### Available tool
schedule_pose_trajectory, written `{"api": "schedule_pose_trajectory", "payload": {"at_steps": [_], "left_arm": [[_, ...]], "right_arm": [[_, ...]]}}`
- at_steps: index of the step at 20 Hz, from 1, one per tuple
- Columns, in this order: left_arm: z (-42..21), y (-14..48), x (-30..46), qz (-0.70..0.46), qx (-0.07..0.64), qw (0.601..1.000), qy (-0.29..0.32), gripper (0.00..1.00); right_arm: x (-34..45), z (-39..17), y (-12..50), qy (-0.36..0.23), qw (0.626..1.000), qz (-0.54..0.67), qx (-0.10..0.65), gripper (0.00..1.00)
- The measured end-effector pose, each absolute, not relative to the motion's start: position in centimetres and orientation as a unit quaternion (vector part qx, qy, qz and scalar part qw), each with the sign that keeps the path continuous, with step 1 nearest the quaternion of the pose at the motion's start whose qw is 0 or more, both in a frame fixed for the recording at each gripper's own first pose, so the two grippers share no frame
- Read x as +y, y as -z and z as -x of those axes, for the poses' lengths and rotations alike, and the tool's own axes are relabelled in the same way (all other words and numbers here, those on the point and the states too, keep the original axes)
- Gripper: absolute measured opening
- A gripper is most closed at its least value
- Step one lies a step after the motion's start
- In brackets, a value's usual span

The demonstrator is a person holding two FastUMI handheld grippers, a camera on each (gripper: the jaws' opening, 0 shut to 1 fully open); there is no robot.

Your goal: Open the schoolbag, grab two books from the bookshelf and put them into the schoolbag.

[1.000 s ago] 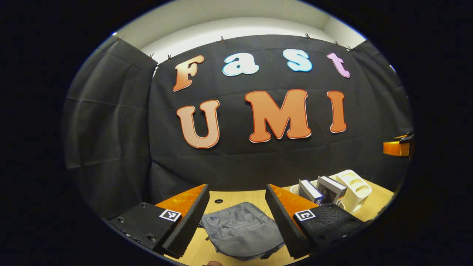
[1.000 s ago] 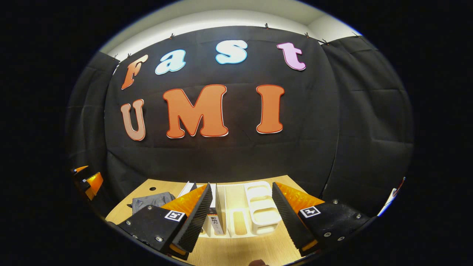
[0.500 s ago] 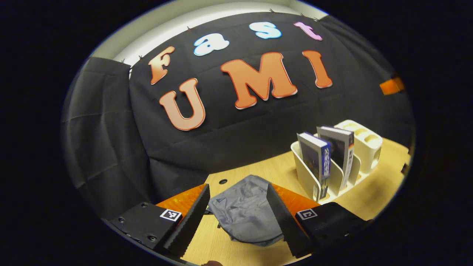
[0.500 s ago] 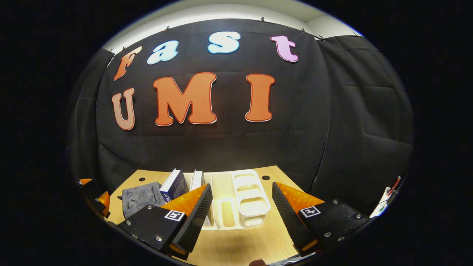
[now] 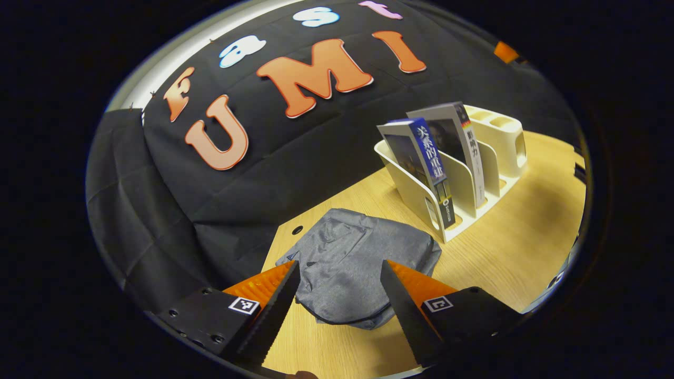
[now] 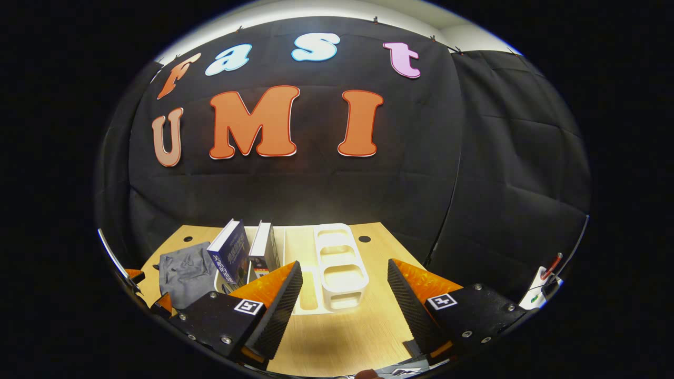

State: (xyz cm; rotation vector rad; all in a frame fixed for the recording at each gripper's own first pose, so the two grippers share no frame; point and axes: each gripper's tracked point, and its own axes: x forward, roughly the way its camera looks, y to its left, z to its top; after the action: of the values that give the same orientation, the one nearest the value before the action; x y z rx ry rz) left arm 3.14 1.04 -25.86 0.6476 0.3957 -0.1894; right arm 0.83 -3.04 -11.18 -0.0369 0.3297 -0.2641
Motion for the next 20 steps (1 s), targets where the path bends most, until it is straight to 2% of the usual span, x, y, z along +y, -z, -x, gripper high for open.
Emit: {"api": "schedule_pose_trajectory", "payload": {"at_steps": [9,20], "left_arm": [[-2.4,31.2,-1.9,-0.397,0.218,0.879,0.148,0.97],[-5.5,36.4,-2.8,-0.427,0.268,0.847,0.169,0.98]], "right_arm": [[-5.3,0.2,13.1,0.159,0.968,0.005,0.192,0.97],[-6.5,0.2,15.2,0.170,0.959,-0.003,0.225,0.97]]}}
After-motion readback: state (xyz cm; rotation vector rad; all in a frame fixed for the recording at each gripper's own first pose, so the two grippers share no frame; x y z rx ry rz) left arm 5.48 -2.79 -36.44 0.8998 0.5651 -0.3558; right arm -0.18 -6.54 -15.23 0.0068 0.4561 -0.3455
